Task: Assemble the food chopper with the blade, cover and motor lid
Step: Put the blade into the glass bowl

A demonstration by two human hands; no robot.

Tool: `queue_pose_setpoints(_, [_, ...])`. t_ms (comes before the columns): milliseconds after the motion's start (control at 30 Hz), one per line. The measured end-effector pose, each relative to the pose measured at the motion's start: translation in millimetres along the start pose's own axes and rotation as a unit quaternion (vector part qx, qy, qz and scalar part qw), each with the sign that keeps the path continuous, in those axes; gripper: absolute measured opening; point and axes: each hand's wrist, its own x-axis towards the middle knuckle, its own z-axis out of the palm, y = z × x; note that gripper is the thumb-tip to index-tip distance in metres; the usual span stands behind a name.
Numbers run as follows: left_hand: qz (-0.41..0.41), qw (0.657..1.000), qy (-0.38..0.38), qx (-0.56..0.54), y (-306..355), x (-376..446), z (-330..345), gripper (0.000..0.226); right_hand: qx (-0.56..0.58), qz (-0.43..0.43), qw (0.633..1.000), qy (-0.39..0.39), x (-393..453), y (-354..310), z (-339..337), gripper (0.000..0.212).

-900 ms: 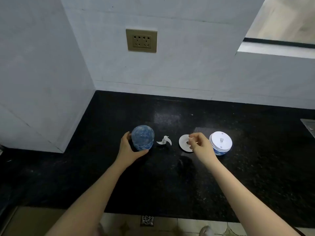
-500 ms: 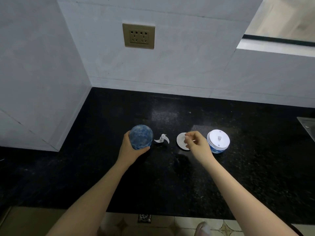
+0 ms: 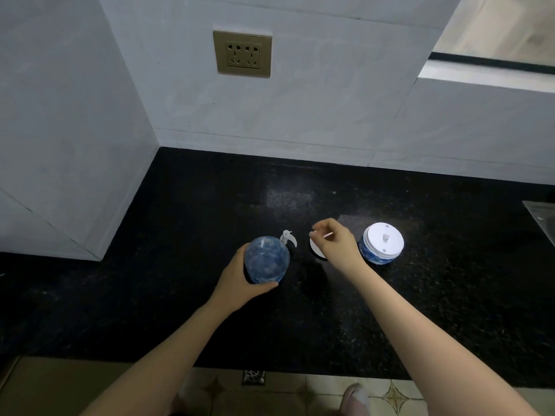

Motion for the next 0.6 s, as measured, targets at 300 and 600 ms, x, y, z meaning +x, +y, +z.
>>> queue_pose_setpoints(300, [-0.011, 0.999, -0.029, -0.004, -7, 7, 4, 0.088, -0.217, -0.119, 0.962, -0.119, 23, -18, 20, 0.031])
queue_pose_setpoints(600, [-0.025, 0.999, -0.031, -0.027, -14, 8, 6, 0.089, -0.326, -0.167, 0.916, -0.163, 33, -23, 34, 0.022])
